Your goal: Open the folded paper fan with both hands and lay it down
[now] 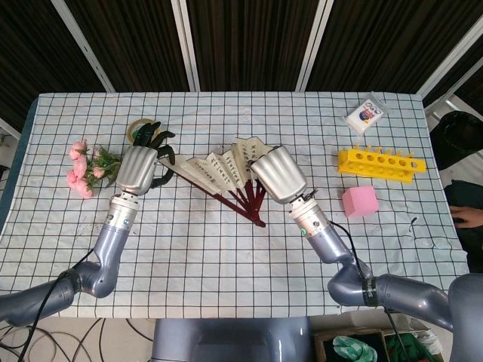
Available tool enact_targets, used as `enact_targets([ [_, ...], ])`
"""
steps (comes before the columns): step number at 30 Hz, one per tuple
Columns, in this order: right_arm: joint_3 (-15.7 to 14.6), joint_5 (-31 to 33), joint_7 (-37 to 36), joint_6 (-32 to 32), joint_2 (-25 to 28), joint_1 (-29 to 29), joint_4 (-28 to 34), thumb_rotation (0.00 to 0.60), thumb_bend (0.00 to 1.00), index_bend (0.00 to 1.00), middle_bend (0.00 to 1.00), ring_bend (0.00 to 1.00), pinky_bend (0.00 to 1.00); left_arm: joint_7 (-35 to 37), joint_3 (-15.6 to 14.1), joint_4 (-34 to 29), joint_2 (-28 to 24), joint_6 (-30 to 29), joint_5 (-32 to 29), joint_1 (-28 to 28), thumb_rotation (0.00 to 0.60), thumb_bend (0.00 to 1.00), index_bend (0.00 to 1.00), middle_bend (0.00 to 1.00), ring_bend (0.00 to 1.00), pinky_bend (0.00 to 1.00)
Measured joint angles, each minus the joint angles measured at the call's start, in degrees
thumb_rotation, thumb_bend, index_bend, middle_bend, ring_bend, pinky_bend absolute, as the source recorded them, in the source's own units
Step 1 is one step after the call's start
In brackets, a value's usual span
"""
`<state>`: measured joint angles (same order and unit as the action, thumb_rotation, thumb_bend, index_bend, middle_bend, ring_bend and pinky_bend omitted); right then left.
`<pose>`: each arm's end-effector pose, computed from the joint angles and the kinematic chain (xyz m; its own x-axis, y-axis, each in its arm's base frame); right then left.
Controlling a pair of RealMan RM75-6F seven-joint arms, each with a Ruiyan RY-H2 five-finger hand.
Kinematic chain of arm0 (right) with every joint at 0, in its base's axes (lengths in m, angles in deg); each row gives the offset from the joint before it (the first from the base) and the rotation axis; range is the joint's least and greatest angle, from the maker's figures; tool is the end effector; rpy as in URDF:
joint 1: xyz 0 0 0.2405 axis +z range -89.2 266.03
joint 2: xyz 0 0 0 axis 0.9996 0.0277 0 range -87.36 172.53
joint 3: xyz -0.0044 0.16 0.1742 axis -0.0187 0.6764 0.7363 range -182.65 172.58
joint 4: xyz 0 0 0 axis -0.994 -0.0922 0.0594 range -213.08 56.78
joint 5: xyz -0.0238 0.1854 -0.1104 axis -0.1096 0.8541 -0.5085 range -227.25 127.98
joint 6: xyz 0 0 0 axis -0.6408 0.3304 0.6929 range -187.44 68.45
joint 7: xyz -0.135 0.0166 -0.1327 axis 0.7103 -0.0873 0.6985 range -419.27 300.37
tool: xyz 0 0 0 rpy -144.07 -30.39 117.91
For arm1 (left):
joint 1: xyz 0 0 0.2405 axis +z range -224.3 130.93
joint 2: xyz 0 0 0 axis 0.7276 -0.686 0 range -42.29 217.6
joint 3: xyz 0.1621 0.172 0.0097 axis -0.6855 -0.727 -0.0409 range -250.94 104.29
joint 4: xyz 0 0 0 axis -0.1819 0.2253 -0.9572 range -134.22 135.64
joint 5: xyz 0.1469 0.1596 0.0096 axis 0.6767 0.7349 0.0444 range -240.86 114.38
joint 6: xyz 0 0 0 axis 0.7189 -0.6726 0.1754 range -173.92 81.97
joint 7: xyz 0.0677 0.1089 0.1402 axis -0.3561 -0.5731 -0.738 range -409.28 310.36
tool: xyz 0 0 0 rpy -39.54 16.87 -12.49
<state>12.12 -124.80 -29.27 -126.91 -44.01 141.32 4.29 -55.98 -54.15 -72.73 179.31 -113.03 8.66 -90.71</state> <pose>-0.0045 -0.4124 0.0408 0.5016 0.3121 0.8069 -0.6341 -0.5018 0.5883 -0.0937 0.4295 0.0355 0.2227 -0.0876 0.9709 0.9043 -0.3534 -0.2393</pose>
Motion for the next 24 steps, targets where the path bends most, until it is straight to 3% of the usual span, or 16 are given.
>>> enact_targets([
  [14,-0.5,2.3,2.8,-3.5,-0.7,-3.3,-1.6,0.6,0.32,0.79,0.89,0.95,0.81,0.6,-0.6,-3.5,-3.8,-2.5,0.3,2.7,0.6,0.39,0.77,0.24,0.05,0.07],
  [24,-3.4,0.6,2.7,-6.0,-0.7,-6.8,-5.4,0.6,0.32,0.79,0.89,0.95,0.81,0.8,-2.3,-3.6,-3.9,-3.3,0.1,4.5,0.6,0.39,0.77,0.24,0.05,0.07],
])
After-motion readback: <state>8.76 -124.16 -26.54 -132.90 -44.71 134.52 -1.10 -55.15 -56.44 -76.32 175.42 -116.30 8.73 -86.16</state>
